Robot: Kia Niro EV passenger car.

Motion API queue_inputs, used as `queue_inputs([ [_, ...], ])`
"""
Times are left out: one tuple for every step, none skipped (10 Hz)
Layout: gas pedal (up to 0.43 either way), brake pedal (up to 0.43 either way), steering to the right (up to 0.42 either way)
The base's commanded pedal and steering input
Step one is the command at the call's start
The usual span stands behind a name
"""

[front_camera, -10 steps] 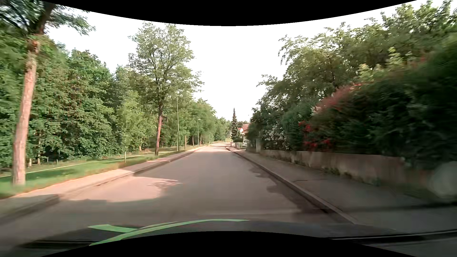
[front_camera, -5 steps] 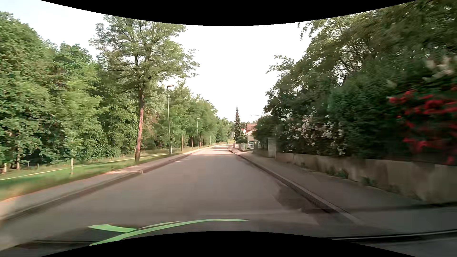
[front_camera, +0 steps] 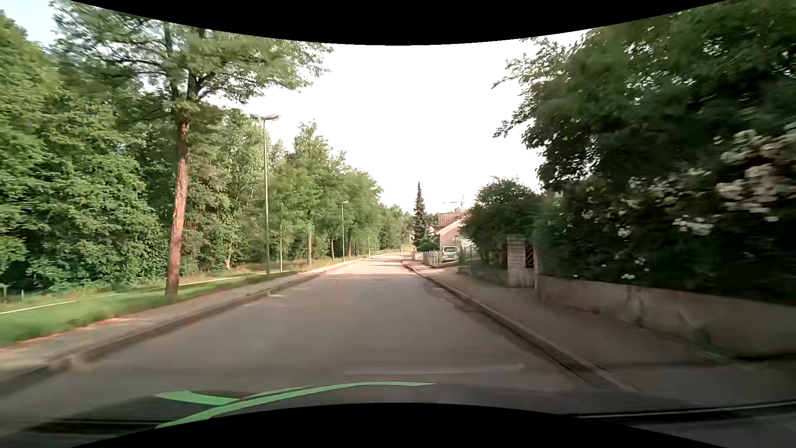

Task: Follow the waypoints while adhering to traffic rules and regulations

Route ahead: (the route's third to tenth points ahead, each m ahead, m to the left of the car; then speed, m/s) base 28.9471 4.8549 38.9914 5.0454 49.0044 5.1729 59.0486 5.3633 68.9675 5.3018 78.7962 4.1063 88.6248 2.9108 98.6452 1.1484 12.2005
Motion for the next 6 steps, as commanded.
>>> queue_inputs([
  [0.047,0.0,-0.009],
  [0.047,0.0,-0.009],
  [0.047,0.0,-0.008],
  [0.047,0.0,-0.007],
  [0.039,0.0,-0.008],
  [0.028,0.0,-0.008],
])
